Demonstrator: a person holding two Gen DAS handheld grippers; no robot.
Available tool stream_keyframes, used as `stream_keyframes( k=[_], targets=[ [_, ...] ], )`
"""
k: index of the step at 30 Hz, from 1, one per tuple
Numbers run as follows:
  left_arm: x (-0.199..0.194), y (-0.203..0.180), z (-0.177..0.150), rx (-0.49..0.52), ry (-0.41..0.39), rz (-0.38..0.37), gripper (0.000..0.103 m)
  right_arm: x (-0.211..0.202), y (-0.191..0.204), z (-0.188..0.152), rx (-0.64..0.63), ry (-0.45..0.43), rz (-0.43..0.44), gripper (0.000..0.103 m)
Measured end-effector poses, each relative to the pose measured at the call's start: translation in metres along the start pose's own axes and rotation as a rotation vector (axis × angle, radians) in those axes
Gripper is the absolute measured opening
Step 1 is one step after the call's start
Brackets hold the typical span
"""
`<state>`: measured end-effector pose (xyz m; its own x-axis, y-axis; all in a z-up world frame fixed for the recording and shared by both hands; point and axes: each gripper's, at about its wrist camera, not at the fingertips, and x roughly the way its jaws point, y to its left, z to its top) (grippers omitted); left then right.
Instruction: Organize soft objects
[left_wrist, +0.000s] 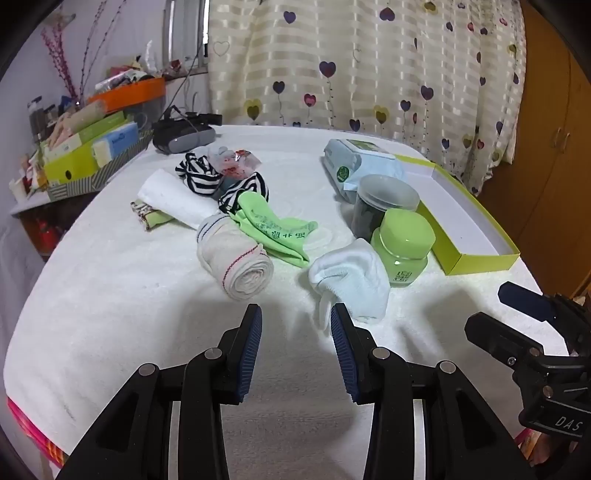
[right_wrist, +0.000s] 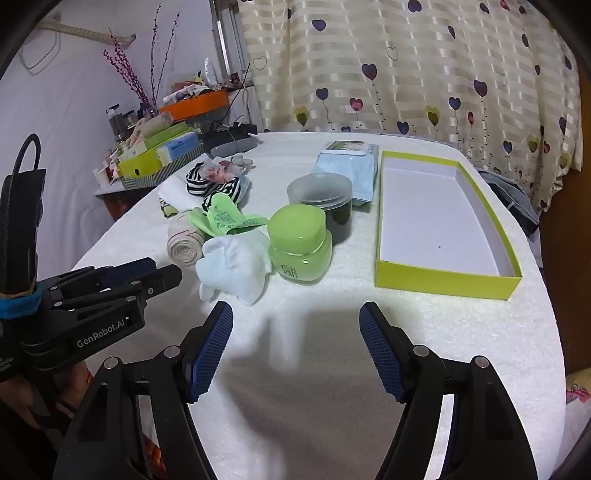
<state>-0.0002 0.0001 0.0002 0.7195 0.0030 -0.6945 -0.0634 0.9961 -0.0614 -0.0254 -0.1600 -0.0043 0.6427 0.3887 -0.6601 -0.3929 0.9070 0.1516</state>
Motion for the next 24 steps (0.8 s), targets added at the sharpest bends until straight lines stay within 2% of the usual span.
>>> stream_keyframes(
  k=[10,24],
  targets=[
    [0.007,0.006,-0.003,0.01,0.011,0.029,0.038,0.002,0.002,0.0,-0.004,-0.001,-0.002,0.072],
    [0.006,-0.001,-0.002,0.023,0.019,0.019,0.038,0.005,0.001,-0.001,-0.005,0.004,-0.007,0.072]
  ],
)
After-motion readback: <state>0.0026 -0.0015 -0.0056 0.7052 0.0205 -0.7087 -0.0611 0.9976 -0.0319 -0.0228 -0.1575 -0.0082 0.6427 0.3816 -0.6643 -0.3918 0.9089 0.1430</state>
